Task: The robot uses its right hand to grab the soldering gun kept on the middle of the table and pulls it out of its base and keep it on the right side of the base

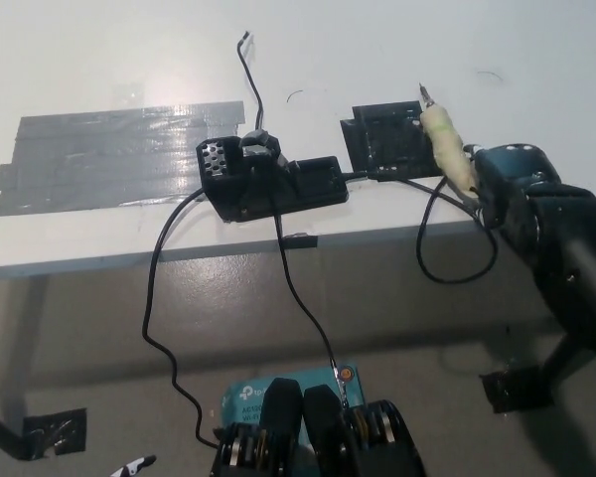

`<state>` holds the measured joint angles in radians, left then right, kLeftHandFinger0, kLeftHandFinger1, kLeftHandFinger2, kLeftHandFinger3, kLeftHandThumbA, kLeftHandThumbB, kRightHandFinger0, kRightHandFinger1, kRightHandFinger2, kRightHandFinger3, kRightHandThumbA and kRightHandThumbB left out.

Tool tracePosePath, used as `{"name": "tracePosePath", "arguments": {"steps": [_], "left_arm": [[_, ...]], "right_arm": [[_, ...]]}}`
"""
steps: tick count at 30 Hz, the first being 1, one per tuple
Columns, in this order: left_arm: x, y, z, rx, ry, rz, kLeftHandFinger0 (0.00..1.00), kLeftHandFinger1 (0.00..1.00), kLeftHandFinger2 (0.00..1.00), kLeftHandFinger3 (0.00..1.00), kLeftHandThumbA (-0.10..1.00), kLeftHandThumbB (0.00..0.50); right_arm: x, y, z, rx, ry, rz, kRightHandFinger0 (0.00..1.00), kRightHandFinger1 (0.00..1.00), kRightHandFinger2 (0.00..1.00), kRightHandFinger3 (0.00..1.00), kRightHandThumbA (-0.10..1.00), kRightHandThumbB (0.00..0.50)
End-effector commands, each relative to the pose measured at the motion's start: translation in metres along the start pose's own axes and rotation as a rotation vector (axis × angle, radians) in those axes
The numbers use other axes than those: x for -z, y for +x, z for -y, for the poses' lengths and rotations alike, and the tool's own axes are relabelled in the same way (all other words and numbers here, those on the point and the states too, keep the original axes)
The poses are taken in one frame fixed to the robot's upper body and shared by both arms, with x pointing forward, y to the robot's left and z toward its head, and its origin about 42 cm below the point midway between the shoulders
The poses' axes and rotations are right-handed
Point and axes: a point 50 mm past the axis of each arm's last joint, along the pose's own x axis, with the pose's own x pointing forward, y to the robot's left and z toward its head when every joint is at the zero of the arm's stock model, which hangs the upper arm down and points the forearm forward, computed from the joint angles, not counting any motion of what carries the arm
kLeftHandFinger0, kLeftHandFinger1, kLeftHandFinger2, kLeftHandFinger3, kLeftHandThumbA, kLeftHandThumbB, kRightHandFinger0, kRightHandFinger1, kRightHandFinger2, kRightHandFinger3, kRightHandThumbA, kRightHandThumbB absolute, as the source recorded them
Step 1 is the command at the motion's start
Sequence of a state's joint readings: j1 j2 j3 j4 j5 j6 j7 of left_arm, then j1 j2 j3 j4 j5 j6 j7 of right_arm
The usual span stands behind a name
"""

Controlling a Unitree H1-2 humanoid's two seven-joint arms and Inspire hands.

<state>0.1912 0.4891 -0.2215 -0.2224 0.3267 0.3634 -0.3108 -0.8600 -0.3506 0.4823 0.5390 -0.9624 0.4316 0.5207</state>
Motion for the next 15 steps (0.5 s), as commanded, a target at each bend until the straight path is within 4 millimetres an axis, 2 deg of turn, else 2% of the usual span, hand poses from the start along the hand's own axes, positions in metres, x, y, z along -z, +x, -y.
{"name": "tracePosePath", "arguments": {"steps": [1, 5, 9, 11, 12, 15], "left_arm": [[-0.001, -0.006, -0.007, 0.001, 0.033, 0.006, 0.66, 0.75, 0.87, 0.98, 0.56, 0.135], [-0.001, -0.007, -0.009, -0.005, 0.039, 0.004, 0.65, 0.74, 0.87, 0.98, 0.57, 0.138], [-0.001, -0.007, -0.01, -0.008, 0.039, 0.009, 0.62, 0.71, 0.81, 0.9, 0.57, 0.141], [-0.001, -0.007, -0.01, -0.012, 0.046, 0.017, 0.58, 0.67, 0.77, 0.85, 0.57, 0.139], [-0.001, -0.007, -0.01, -0.01, 0.048, 0.016, 0.51, 0.6, 0.72, 0.82, 0.58, 0.139], [0.0, -0.007, -0.011, -0.01, 0.051, 0.011, 0.49, 0.58, 0.69, 0.8, 0.59, 0.142]], "right_arm": [[0.004, -0.007, 0.036, -0.068, 0.036, -0.016, 1.0, 1.0, 1.0, 1.0, 0.83, 0.5], [0.001, -0.011, 0.053, -0.065, 0.017, -0.016, 1.0, 1.0, 1.0, 1.0, 0.85, 0.5], [0.004, -0.018, 0.075, -0.068, 0.024, -0.015, 1.0, 1.0, 1.0, 1.0, 0.85, 0.5], [0.007, -0.021, 0.081, -0.072, 0.026, -0.016, 1.0, 1.0, 1.0, 1.0, 0.87, 0.5], [0.009, -0.023, 0.086, -0.074, 0.044, -0.012, 1.0, 1.0, 1.0, 1.0, 0.87, 0.5], [0.015, -0.028, 0.094, -0.064, 0.065, -0.003, 1.0, 1.0, 1.0, 1.0, 0.87, 0.5]]}}
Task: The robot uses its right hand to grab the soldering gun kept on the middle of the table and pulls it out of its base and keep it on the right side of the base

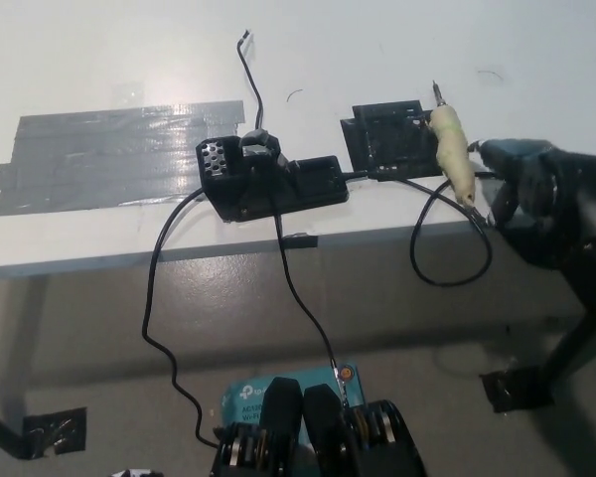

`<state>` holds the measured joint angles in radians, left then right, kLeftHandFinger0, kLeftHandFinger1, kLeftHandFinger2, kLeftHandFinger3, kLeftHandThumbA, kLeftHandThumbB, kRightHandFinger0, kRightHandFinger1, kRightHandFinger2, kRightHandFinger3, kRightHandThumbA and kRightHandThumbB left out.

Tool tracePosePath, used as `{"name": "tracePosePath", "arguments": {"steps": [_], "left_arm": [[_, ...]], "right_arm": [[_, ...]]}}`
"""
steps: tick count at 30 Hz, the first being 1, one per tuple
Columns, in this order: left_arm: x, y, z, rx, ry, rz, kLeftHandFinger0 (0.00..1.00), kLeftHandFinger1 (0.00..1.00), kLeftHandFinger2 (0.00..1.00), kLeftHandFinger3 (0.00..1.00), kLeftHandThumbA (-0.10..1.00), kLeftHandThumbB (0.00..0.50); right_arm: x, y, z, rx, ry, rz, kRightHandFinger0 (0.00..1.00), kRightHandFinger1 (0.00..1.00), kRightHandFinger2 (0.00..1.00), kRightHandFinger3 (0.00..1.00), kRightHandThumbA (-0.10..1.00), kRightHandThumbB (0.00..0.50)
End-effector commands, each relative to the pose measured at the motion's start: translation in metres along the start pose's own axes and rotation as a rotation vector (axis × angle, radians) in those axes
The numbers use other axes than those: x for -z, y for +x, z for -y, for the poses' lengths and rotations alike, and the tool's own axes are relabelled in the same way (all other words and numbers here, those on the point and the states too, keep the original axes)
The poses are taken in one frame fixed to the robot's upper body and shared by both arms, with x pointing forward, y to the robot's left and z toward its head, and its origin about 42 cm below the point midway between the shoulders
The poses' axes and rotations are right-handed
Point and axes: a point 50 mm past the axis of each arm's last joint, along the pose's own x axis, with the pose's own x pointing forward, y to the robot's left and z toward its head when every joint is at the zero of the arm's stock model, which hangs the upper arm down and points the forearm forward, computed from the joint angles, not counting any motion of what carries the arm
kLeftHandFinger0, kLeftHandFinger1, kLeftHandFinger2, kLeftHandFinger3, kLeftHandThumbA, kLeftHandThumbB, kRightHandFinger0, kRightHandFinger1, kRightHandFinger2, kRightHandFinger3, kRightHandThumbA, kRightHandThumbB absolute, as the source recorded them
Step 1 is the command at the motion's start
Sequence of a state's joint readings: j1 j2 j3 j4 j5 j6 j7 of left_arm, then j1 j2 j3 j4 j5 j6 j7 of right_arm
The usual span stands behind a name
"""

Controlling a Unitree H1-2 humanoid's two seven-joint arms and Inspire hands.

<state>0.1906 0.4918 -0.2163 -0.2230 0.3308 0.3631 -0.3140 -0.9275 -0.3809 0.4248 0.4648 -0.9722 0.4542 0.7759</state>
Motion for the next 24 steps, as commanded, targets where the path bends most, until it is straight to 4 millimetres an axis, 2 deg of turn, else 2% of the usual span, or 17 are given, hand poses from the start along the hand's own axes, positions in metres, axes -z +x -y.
{"name": "tracePosePath", "arguments": {"steps": [1, 3, 5, 8, 10, 11, 12, 13, 14, 15, 17, 18, 19, 20, 21, 22, 24], "left_arm": [[-0.001, -0.007, -0.008, -0.008, 0.039, 0.014, 0.51, 0.6, 0.7, 0.78, 0.57, 0.14], [0.0, -0.008, -0.008, -0.009, 0.015, 0.003, 0.53, 0.62, 0.7, 0.78, 0.54, 0.143], [0.0, -0.009, -0.007, -0.013, 0.021, 0.006, 0.48, 0.57, 0.67, 0.77, 0.54, 0.134], [0.002, -0.01, -0.006, -0.008, 0.027, 0.01, 0.47, 0.56, 0.66, 0.78, 0.57, 0.139], [0.002, -0.009, -0.006, -0.007, 0.045, 0.008, 0.53, 0.61, 0.7, 0.78, 0.59, 0.14], [0.002, -0.008, -0.004, 0.001, 0.042, 0.011, 0.54, 0.62, 0.7, 0.78, 0.6, 0.143], [0.002, -0.009, -0.003, -0.001, 0.036, 0.01, 0.55, 0.64, 0.72, 0.79, 0.59, 0.143], [0.003, -0.011, -0.002, -0.009, 0.016, 0.011, 0.52, 0.61, 0.7, 0.79, 0.57, 0.14], [0.003, -0.011, -0.002, -0.008, 0.017, 0.01, 0.52, 0.61, 0.69, 0.79, 0.57, 0.14], [0.002, -0.011, -0.003, -0.008, 0.03, 0.012, 0.52, 0.6, 0.68, 0.78, 0.57, 0.135], [0.001, -0.009, -0.005, -0.008, 0.01, -0.001, 0.58, 0.67, 0.78, 0.86, 0.57, 0.148], [0.0, -0.008, -0.006, -0.011, 0.003, 0.001, 0.56, 0.64, 0.76, 0.85, 0.56, 0.149], [0.001, -0.007, -0.009, -0.012, -0.001, -0.002, 0.54, 0.63, 0.74, 0.84, 0.56, 0.152], [0.001, -0.006, -0.009, -0.012, -0.002, -0.002, 0.54, 0.63, 0.74, 0.83, 0.56, 0.152], [0.001, -0.006, -0.009, -0.013, -0.002, -0.001, 0.54, 0.63, 0.74, 0.85, 0.56, 0.15], [0.001, -0.005, -0.009, -0.014, -0.008, 0.004, 0.55, 0.64, 0.75, 0.85, 0.56, 0.153], [0.004, -0.007, -0.009, -0.013, -0.008, 0.009, 0.56, 0.65, 0.76, 0.86, 0.56, 0.147]], "right_arm": [[0.01, -0.02, 0.046, 0.049, 0.02, -0.007, 1.0, 1.0, 1.0, 1.0, 0.88, 0.5], [0.015, -0.025, 0.05, 0.067, 0.034, 0.003, 1.0, 1.0, 1.0, 1.0, 0.86, 0.5], [0.02, -0.031, 0.054, 0.095, 0.041, 0.018, 1.0, 1.0, 1.0, 1.0, 0.87, 0.5], [0.026, -0.039, 0.058, 0.131, 0.055, 0.047, 1.0, 1.0, 1.0, 1.0, 0.88, 0.5], [0.034, -0.048, 0.064, 0.153, 0.083, 0.089, 1.0, 1.0, 1.0, 1.0, 0.87, 0.5], [0.039, -0.054, 0.066, 0.165, 0.09, 0.103, 1.0, 1.0, 1.0, 1.0, 0.88, 0.5], [0.042, -0.06, 0.069, 0.167, 0.136, 0.123, 1.0, 1.0, 1.0, 1.0, 0.82, 0.5], [0.056, -0.086, 0.073, 0.196, 0.21, 0.195, 1.0, 1.0, 1.0, 1.0, 0.8, 0.5], [0.057, -0.086, 0.072, 0.194, 0.212, 0.196, 1.0, 1.0, 1.0, 1.0, 0.8, 0.5], [0.064, -0.1, 0.071, 0.211, 0.226, 0.225, 1.0, 1.0, 1.0, 1.0, 0.82, 0.5], [0.092, -0.147, 0.058, 0.28, 0.335, 0.353, 1.0, 1.0, 1.0, 1.0, 0.75, 0.5], [0.1, -0.164, 0.05, 0.304, 0.343, 0.375, 1.0, 1.0, 1.0, 1.0, 0.71, 0.5], [0.107, -0.183, 0.037, 0.345, 0.393, 0.418, 1.0, 1.0, 1.0, 1.0, 0.65, 0.468], [0.106, -0.183, 0.038, 0.345, 0.395, 0.419, 1.0, 1.0, 1.0, 1.0, 0.65, 0.469], [0.118, -0.2, 0.018, 0.375, 0.482, 0.45, 1.0, 1.0, 1.0, 1.0, 0.61, 0.458], [0.128, -0.22, -0.01, 0.402, 0.543, 0.456, 1.0, 1.0, 1.0, 1.0, 0.6, 0.422], [0.129, -0.228, -0.031, 0.414, 0.593, 0.456, 1.0, 1.0, 1.0, 1.0, 0.57, 0.389]]}}
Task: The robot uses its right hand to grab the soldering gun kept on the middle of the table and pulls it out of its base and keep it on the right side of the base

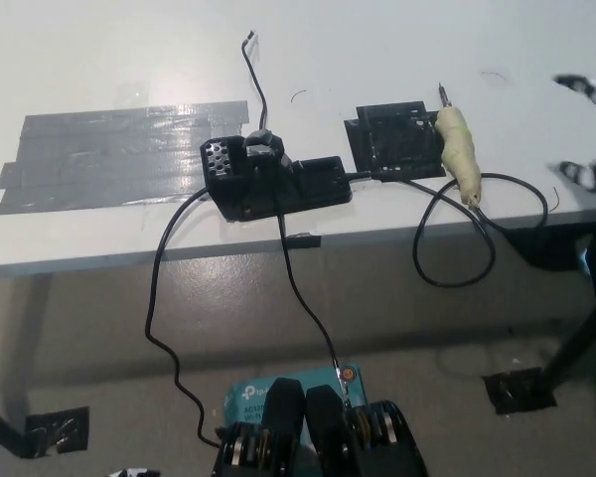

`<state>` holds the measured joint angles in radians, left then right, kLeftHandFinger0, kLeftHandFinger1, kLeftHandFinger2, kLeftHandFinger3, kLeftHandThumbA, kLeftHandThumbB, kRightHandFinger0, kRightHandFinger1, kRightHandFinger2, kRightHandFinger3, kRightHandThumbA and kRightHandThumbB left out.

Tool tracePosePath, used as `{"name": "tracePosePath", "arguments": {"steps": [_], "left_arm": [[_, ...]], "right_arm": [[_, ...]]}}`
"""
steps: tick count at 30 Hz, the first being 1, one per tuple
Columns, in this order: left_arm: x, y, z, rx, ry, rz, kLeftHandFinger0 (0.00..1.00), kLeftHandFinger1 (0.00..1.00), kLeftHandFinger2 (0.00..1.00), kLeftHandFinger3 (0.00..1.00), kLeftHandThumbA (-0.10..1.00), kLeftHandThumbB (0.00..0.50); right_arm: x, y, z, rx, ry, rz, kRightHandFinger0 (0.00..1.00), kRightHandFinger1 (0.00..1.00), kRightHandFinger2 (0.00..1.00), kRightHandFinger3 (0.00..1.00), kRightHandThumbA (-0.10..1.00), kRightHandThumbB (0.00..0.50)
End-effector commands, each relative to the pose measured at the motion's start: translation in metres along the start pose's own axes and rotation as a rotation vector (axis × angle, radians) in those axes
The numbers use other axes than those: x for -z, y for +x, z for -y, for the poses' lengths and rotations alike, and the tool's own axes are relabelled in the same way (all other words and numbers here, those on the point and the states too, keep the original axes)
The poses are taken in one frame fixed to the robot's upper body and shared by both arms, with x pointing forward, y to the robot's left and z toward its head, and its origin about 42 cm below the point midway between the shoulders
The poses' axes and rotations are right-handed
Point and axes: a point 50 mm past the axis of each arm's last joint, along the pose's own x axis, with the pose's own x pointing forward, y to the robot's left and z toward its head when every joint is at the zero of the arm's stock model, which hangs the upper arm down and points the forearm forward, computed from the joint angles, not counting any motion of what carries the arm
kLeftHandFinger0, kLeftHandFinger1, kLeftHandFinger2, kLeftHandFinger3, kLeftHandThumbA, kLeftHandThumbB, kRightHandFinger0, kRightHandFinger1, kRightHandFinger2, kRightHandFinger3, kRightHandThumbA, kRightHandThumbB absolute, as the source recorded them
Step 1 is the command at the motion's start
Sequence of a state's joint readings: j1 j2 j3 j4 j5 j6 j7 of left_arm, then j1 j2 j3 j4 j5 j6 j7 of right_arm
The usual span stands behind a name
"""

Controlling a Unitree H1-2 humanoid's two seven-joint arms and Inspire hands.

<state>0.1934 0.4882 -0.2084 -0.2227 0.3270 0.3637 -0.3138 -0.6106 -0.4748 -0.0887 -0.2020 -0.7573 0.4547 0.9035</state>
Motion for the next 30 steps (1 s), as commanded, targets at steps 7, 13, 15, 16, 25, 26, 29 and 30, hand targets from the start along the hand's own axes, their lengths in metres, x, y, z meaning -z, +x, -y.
{"name": "tracePosePath", "arguments": {"steps": [7, 13, 15, 16, 25, 26, 29, 30], "left_arm": [[0.002, -0.004, -0.008, -0.003, -0.028, 0.024, 0.56, 0.64, 0.76, 0.83, 0.57, 0.155], [-0.002, 0.0, -0.008, 0.001, -0.019, 0.029, 0.53, 0.63, 0.76, 0.87, 0.62, 0.169], [0.0, -0.001, -0.009, 0.001, -0.05, 0.023, 0.55, 0.64, 0.79, 0.89, 0.6, 0.182], [0.0, -0.002, -0.01, 0.003, -0.065, 0.022, 0.55, 0.64, 0.8, 0.92, 0.59, 0.182], [-0.002, -0.002, -0.018, 0.016, -0.236, 0.083, 0.45, 0.55, 0.68, 0.82, 0.59, 0.221], [-0.002, -0.003, -0.018, 0.018, -0.232, 0.083, 0.46, 0.57, 0.69, 0.83, 0.56, 0.212], [-0.001, -0.003, -0.017, 0.009, -0.13, 0.045, 0.49, 0.59, 0.75, 0.93, 0.6, 0.201], [-0.001, -0.004, -0.015, 0.009, -0.079, 0.023, 0.49, 0.6, 0.76, 0.94, 0.6, 0.194]], "right_arm": [[0.059, -0.157, -0.111, 0.034, 0.528, 0.084, 1.0, 1.0, 1.0, 1.0, 0.53, 0.276], [0.098, -0.144, -0.191, -0.024, 0.678, -0.048, 1.0, 1.0, 1.0, 1.0, 0.43, 0.255], [0.107, -0.143, -0.199, -0.025, 0.679, -0.065, 1.0, 1.0, 1.0, 1.0, 0.43, 0.243], [0.11, -0.143, -0.202, -0.032, 0.674, -0.072, 1.0, 1.0, 1.0, 1.0, 0.44, 0.237], [0.114, -0.144, -0.216, -0.098, 0.539, -0.105, 1.0, 1.0, 1.0, 1.0, 0.42, 0.141], [0.114, -0.145, -0.217, -0.1, 0.532, -0.102, 1.0, 1.0, 1.0, 1.0, 0.37, 0.16], [0.116, -0.147, -0.217, -0.142, 0.411, -0.096, 1.0, 1.0, 1.0, 1.0, 0.4, 0.177], [0.116, -0.15, -0.216, -0.168, 0.375, -0.098, 1.0, 1.0, 1.0, 1.0, 0.38, 0.176]]}}
